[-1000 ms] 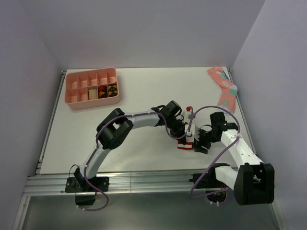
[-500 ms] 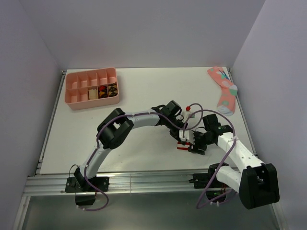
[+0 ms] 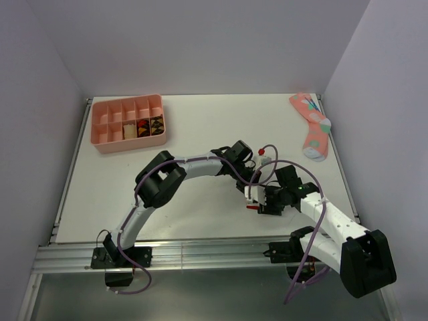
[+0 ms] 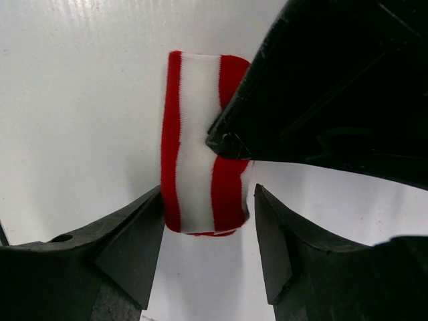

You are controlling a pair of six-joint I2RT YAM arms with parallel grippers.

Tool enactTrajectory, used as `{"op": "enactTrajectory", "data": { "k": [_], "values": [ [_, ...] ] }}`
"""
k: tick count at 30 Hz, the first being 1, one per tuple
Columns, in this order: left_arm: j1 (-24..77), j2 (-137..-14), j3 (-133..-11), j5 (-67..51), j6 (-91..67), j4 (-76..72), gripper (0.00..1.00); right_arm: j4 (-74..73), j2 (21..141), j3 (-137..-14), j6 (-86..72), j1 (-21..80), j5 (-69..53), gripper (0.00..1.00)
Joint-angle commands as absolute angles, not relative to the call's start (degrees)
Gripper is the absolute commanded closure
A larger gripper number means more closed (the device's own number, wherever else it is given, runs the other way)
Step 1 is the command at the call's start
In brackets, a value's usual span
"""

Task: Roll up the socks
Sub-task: Roll the sock at the center of the board, then pick up the sock at the center of the board.

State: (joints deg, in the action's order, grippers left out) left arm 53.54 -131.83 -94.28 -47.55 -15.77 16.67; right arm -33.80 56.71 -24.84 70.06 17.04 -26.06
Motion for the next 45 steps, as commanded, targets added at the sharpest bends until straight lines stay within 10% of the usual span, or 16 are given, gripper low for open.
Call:
{"op": "enactTrajectory", "data": {
  "k": [1,21,45],
  "values": [
    [54.2,-137.5,-90.0,-39.3,-12.2,26.6,1.00,-30.7,56.2,-24.5,69.0,18.1,-24.6,0.39],
    [53.4,-131.7,-83.0,-36.7,-31.3,15.4,0.99,-30.1,60.4,-24.4,67.4,21.8,-21.8,0.74],
    [51.4,-106.3,-60.0,-11.6,-63.0,-10.4,0.60,-29.7,62.5,-25.6,66.0,22.1,-20.0,0.89]
  ]
}}
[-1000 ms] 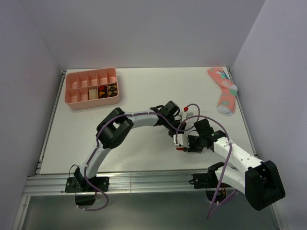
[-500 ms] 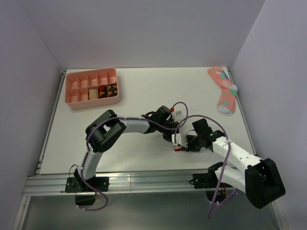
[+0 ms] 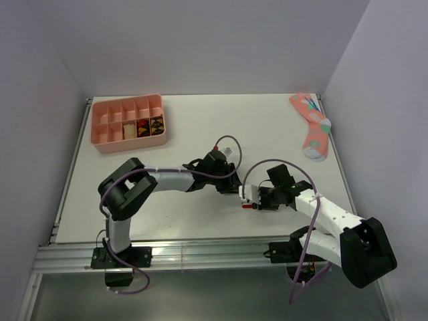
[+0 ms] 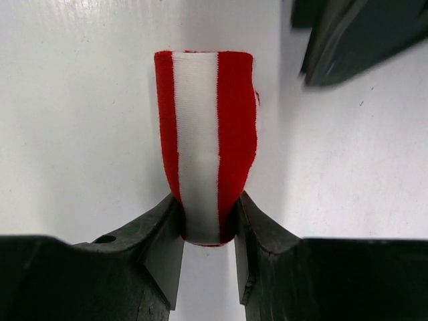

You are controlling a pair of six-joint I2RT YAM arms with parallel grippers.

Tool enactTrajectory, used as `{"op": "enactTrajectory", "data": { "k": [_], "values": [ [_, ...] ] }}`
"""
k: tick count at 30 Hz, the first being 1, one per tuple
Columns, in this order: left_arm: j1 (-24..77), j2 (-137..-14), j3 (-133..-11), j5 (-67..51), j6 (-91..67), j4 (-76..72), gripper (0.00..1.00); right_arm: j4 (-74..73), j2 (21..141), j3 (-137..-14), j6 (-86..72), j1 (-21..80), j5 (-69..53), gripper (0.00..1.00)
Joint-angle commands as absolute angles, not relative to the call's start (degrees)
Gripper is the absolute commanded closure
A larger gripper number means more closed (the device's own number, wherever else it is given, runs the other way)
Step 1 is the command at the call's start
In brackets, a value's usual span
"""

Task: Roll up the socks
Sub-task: Pick up the sock at the center of the board.

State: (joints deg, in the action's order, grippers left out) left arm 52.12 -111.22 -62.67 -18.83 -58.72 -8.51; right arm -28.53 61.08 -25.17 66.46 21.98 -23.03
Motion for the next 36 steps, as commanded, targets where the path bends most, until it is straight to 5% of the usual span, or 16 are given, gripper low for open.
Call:
{"op": "enactTrajectory", "data": {
  "k": [1,11,16,36],
  "values": [
    [51.2,-104.1,-58.8,-10.5,-63.9,-10.6,0.59,-29.7,62.8,-25.8,66.0,22.1,-20.0,0.89],
    [61.9,-91.6,-41.9,17.4,-92.9,-16.6,0.52,-32.3,68.8,-31.1,63.3,22.3,-21.7,0.89],
    [69.3,-96.1,-46.5,30.0,-102.4,-14.1,0.46,-34.7,74.6,-36.5,59.6,22.9,-23.0,0.89],
    [72.2,-110.5,-50.2,35.2,-117.4,-20.4,0.44,-36.0,83.1,-42.5,52.5,26.6,-22.1,0.89]
  ]
}}
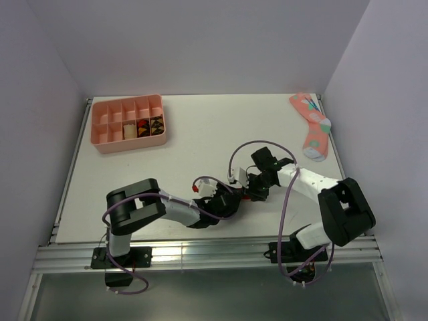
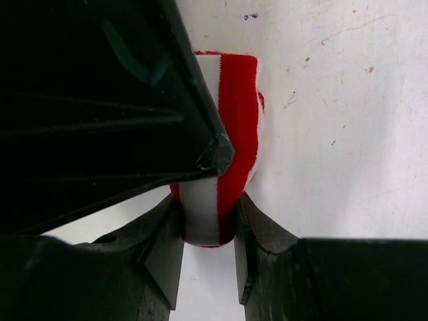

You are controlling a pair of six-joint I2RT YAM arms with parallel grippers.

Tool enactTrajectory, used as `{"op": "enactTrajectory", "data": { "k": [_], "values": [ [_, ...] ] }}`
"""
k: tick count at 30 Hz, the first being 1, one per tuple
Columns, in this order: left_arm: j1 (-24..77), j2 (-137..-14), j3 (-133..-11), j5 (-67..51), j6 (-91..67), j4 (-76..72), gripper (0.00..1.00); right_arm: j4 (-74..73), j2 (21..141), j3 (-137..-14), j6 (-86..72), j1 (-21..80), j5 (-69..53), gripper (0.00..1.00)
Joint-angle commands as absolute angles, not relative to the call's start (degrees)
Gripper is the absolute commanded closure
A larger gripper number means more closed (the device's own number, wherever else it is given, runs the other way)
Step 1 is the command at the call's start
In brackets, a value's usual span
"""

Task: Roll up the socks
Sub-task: Pick up the sock at the center of the board.

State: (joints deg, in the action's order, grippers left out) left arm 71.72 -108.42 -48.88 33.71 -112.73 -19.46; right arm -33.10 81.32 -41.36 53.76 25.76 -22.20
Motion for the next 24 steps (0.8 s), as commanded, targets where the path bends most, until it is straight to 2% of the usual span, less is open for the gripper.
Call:
{"op": "enactTrajectory", "data": {
  "k": [1,24],
  "values": [
    [72.2,-110.8,-50.3,35.2,-117.9,-20.8,0.44,-36.2,83.3,-42.7,52.5,26.6,-22.5,0.89],
    [72.6,-115.8,-51.0,33.0,-123.4,-21.3,0.46,-42.0,83.2,-47.4,52.3,27.2,-30.9,0.89]
  ]
}}
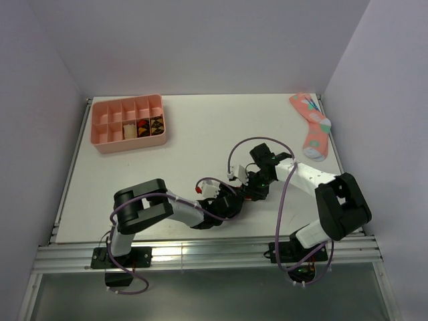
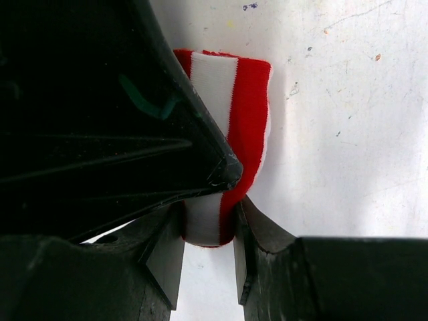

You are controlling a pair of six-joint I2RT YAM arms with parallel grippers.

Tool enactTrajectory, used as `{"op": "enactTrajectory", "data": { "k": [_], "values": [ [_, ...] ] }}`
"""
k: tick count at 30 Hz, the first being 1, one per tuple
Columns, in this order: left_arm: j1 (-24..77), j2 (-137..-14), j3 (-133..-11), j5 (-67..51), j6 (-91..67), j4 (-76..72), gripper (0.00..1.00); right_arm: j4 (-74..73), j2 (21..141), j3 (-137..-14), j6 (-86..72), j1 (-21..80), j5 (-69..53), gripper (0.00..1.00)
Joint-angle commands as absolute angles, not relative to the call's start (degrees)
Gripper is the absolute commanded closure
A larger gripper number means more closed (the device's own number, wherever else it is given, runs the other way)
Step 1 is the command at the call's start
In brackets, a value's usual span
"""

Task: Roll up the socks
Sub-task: Pick up the sock at the center of the board.

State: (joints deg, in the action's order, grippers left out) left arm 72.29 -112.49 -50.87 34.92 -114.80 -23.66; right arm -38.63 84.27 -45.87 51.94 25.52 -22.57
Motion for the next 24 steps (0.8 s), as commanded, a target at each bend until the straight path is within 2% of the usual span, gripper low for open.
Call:
{"op": "enactTrajectory", "data": {
  "k": [1,16,21,24],
  "values": [
    [72.6,-115.8,-51.0,32.9,-123.3,-21.4,0.46,-42.0,83.0,-47.4,52.4,27.2,-31.3,0.89],
    [72.4,-115.4,-50.8,32.6,-122.6,-22.2,0.46,-46.4,82.2,-49.8,54.8,28.1,-37.7,0.89],
    [72.2,-114.9,-50.5,32.5,-121.1,-23.4,0.53,-46.1,82.2,-49.7,54.2,28.6,-37.5,0.89],
    [72.1,-114.3,-49.9,32.6,-120.3,-24.2,0.62,-46.0,81.9,-49.5,54.1,28.7,-37.5,0.88]
  ]
}}
